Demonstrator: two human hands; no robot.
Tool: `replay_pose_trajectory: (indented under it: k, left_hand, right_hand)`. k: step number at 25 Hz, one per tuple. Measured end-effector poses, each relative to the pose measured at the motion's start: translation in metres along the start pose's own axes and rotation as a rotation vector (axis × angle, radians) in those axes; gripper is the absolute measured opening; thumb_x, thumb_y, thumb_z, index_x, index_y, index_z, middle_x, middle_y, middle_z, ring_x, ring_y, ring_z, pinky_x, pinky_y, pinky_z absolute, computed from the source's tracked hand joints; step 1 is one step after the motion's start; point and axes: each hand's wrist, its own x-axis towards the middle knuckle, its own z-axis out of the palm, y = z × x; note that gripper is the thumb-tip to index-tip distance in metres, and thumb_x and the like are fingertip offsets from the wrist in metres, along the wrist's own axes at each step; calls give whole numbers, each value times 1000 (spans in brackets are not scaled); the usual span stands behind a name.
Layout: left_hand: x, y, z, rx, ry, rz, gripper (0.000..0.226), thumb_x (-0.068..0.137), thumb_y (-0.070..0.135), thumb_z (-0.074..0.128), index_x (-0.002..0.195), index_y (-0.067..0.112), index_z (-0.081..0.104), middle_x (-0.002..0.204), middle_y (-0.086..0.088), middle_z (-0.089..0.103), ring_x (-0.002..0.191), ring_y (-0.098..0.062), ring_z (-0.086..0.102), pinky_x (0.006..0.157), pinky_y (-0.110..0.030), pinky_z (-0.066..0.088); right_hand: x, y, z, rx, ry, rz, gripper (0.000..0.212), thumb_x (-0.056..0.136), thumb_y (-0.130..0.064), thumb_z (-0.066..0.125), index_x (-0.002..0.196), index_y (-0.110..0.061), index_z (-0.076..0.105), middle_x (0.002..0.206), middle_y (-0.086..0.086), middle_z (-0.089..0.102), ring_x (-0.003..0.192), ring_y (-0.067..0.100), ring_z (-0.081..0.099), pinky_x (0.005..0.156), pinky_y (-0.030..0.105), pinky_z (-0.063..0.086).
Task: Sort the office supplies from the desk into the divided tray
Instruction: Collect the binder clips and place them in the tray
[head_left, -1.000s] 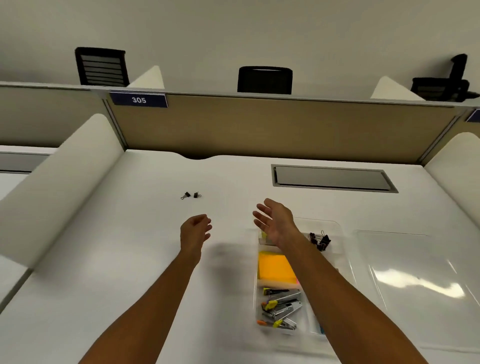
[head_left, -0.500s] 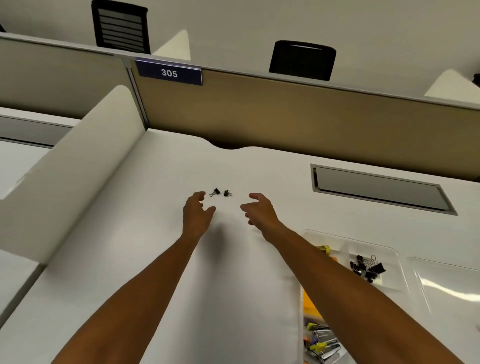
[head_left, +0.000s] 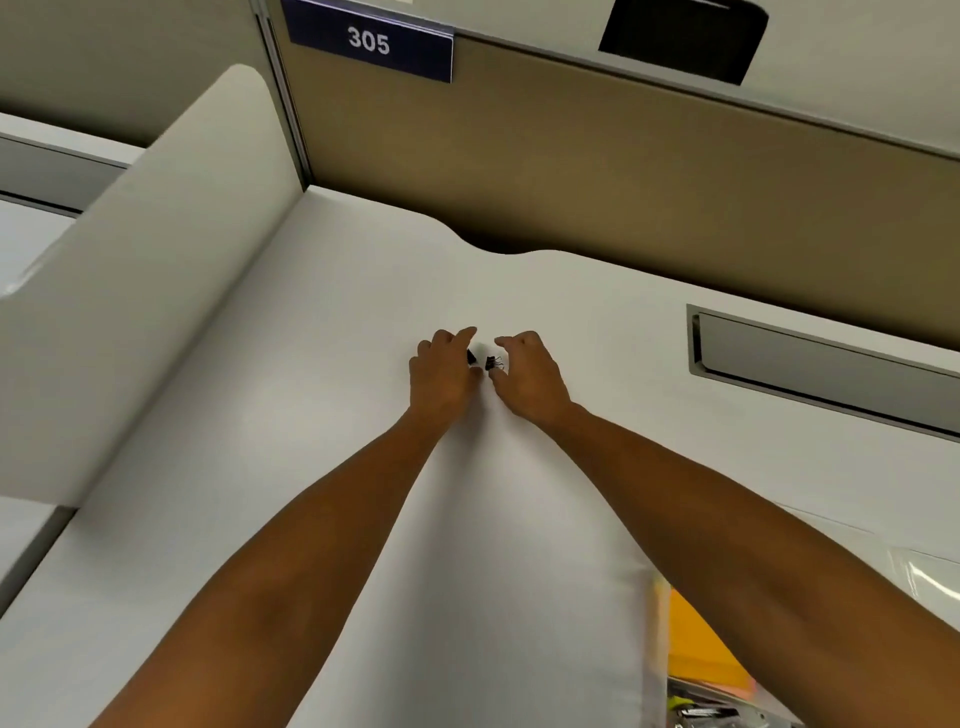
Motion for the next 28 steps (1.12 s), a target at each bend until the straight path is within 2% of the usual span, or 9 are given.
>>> replay_pose_trajectory:
  k: [4, 7, 10, 14, 19, 22, 25, 28]
  left_hand:
    - [10, -4, 7, -26, 22, 20, 27, 91, 18, 58, 116, 18, 67, 114, -9, 57, 101, -27, 55, 87, -38, 50]
    - [11, -5, 9, -84, 27, -5, 21, 88, 14, 62, 108, 12, 70, 107, -10, 58, 95, -26, 58, 83, -38, 52]
    - [10, -3, 8, -89, 23, -29, 16, 89, 15, 61, 103, 8, 67, 104, -10, 59, 92, -26, 60, 80, -36, 52]
    - [-3, 1, 3, -157, 57, -66, 22, 92, 17, 57, 113, 11, 61, 112, -5, 57, 94, -21, 60, 76, -29, 43]
    - [-30, 24, -6, -194, 13, 35, 18, 89, 15, 62, 107, 15, 63, 110, -2, 57, 86, -16, 62, 74, -23, 39]
    - [-53, 52, -12, -224, 0, 79, 11, 91, 17, 59, 99, 15, 66, 106, -3, 58, 83, -17, 63, 74, -23, 41]
    - [-82, 82, -12, -270, 12, 144, 14, 92, 15, 55, 97, 14, 68, 100, -4, 63, 83, -19, 63, 75, -26, 44]
    - [-110, 112, -3, -341, -17, 196, 13, 91, 12, 58, 95, 15, 69, 97, -2, 65, 78, -18, 66, 78, -33, 53]
  right_hand:
    - [16, 7, 9, -126, 5, -89, 26, 91, -26, 63, 111, -10, 68, 119, 9, 60, 109, 29, 55, 83, 44, 53]
    - [22, 11, 13, -142, -9, -96, 17, 90, -24, 65, 98, -11, 72, 110, 7, 60, 102, 28, 54, 78, 45, 54]
    - [21, 11, 12, -108, -7, -80, 18, 88, -24, 67, 98, -11, 73, 104, 8, 62, 97, 26, 58, 77, 41, 54]
    - [2, 13, 1, 33, 13, -16, 20, 88, -21, 65, 105, -12, 70, 101, 3, 71, 93, 22, 64, 80, 35, 53]
    - [-46, 33, -19, 170, 69, -1, 22, 87, -25, 67, 106, -15, 71, 102, -2, 73, 90, 15, 67, 84, 32, 54]
    - [-81, 47, -51, 252, 161, 50, 23, 87, -27, 69, 106, -15, 72, 100, -3, 73, 87, 11, 66, 85, 27, 53]
    - [-117, 69, -92, 289, 223, 93, 25, 87, -30, 71, 107, -14, 73, 94, -5, 70, 85, 9, 63, 79, 21, 49]
    - [-156, 104, -128, 376, 289, 159, 26, 85, -28, 74, 108, -17, 72, 97, -4, 70, 87, 11, 65, 79, 27, 54]
